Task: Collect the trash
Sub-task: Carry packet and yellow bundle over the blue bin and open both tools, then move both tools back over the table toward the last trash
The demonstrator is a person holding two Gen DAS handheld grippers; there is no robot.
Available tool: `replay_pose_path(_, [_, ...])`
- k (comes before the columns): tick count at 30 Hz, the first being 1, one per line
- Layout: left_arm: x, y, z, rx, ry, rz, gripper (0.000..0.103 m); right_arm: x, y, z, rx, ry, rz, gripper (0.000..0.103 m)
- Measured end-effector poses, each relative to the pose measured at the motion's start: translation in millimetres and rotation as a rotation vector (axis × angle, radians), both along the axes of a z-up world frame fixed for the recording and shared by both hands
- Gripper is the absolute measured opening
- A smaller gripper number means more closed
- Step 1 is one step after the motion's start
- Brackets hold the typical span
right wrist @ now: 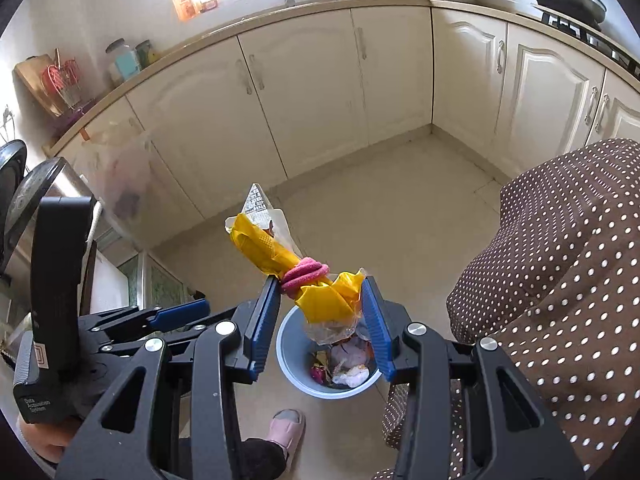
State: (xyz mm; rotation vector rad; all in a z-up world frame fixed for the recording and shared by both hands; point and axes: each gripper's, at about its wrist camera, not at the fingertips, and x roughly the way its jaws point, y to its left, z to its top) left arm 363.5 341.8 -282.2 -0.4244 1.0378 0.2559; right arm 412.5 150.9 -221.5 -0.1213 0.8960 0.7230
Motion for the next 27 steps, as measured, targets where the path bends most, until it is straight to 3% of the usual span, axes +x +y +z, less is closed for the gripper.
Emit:
replay_pose_path(10, [-16, 15, 12, 0.008, -0.020, 0.055, 0.041, 1, 23, 0, -0.011, -0.017, 0.023, 0.040])
replay_pose_path(12, [-17, 17, 15, 0.010, -0.024, 0.061, 0.041, 1, 27, 1, -0.002, -0.035, 0.026, 0.043])
replay_pose_path(13, [-17, 18, 16, 0.013, -0.025, 0.064, 0.041, 1, 28, 1, 0.002, -0.048, 0.024, 0.047])
replay_pose_path(14, [-17, 18, 17, 0.016, -0.027, 0.065, 0.041, 1, 31, 1, 0.003, -0.061, 0.025, 0.058])
replay_pose_path(16, [-18, 17, 21, 0.026, -0.029, 0.067, 0.042, 0, 33, 2, 0.004, -0.073, 0.020, 0.065])
replay_pose_path(27, [-26, -9, 62, 0.102, -0.088, 0.042, 0.046, -10, -3, 26, 0.029, -0.111, -0.041, 0.067])
